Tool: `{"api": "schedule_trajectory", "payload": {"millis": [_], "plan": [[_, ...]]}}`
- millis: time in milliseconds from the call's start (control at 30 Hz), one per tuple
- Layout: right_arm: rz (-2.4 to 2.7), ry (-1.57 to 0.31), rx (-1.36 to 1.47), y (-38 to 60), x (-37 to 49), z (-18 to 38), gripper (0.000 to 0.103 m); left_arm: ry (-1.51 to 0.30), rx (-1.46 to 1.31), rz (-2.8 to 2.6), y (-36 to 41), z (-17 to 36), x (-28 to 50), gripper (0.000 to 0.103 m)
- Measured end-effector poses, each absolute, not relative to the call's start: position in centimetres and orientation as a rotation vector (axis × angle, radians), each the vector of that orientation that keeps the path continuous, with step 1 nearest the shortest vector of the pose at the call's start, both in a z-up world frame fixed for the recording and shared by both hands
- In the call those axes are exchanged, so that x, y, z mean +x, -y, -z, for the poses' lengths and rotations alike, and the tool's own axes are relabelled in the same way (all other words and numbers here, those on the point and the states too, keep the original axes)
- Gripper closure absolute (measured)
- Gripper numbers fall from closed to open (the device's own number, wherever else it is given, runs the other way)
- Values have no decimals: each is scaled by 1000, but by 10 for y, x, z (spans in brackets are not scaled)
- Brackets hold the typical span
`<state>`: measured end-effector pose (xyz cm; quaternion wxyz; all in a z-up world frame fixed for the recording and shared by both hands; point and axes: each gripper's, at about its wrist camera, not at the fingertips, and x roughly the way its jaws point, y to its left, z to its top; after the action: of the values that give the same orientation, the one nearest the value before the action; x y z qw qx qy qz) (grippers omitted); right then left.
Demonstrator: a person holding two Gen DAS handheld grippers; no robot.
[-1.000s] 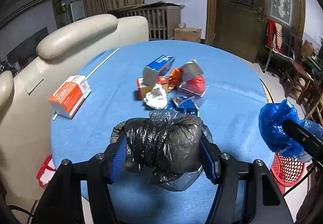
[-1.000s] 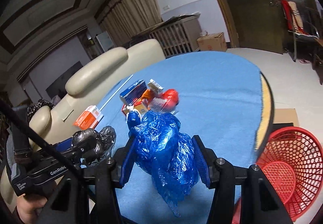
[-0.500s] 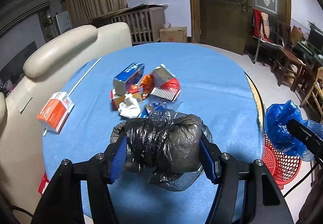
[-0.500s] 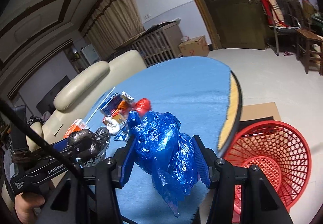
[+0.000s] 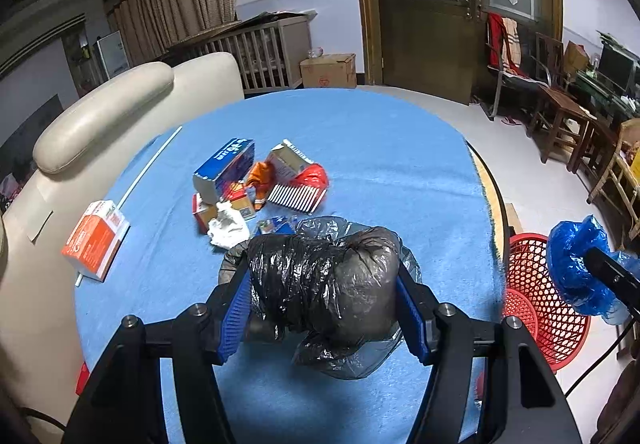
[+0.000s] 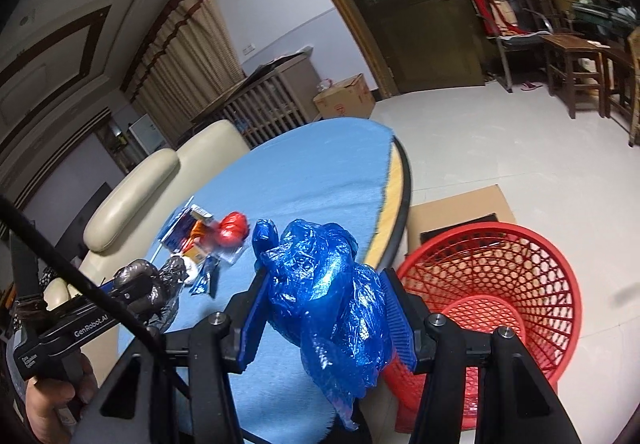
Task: Collect trash
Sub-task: 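Carry the blue bag in the right gripper and black bag in the left toward the red basket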
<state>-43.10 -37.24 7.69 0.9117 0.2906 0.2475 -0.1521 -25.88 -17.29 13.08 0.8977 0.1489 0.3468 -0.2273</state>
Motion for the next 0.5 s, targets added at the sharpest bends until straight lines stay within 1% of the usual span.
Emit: {"api": "schedule_trajectory", "payload": {"millis": [500], "plan": [[430, -513, 635, 414, -465, -62, 46, -736, 353, 557, 234, -118, -269, 37]]}}
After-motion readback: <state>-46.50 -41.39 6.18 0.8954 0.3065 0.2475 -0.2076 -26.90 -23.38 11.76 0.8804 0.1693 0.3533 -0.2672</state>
